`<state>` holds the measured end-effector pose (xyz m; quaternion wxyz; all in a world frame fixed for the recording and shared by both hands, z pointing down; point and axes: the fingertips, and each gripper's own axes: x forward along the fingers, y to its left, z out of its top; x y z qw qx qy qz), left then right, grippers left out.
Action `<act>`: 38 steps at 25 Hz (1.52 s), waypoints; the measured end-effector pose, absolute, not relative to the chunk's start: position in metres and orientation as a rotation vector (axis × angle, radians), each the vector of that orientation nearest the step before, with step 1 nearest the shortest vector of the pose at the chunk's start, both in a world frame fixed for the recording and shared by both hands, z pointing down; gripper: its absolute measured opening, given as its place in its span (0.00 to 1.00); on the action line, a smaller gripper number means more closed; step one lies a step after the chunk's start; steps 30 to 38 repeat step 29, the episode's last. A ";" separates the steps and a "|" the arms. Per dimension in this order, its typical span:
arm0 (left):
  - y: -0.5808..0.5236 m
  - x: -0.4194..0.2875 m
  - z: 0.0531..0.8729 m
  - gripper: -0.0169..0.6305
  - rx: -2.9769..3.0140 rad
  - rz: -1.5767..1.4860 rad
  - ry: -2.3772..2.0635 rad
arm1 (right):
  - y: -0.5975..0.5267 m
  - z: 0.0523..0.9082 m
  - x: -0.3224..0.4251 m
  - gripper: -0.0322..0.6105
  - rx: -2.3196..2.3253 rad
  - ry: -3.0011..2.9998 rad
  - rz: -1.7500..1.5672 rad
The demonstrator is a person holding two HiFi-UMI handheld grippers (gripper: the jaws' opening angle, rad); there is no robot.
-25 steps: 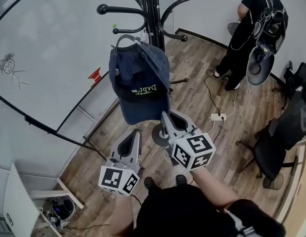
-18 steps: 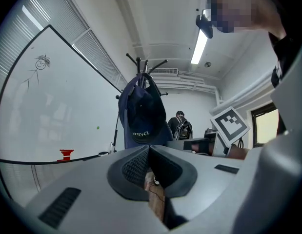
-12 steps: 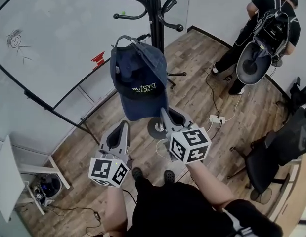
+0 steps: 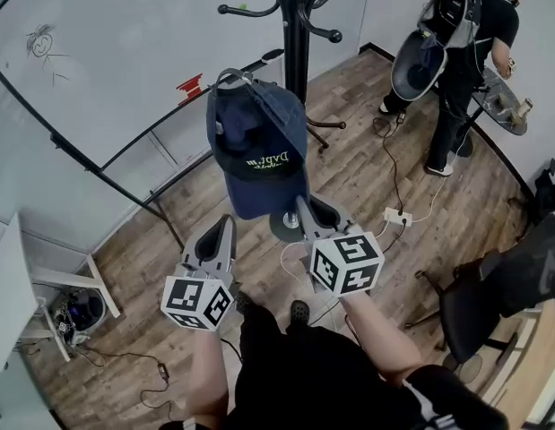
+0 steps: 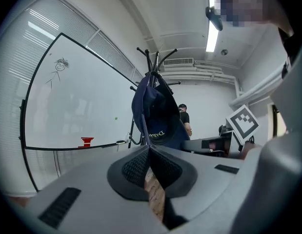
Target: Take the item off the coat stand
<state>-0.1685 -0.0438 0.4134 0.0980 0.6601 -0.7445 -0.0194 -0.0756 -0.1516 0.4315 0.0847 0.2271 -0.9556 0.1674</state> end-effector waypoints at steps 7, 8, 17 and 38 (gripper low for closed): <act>-0.051 -0.163 0.411 0.05 1.967 -0.047 -2.194 | -0.153 0.432 -0.075 0.12 0.671 -2.852 0.462; -0.053 -0.162 0.410 0.05 1.974 -0.043 -2.192 | -0.155 0.431 -0.075 0.12 0.673 -2.854 0.462; -0.059 -0.160 0.404 0.05 1.999 -0.033 -2.186 | -0.160 0.426 -0.076 0.12 0.674 -2.857 0.451; -0.064 -0.152 0.404 0.05 2.029 -0.025 -2.161 | -0.160 0.423 -0.073 0.12 0.672 -2.863 0.444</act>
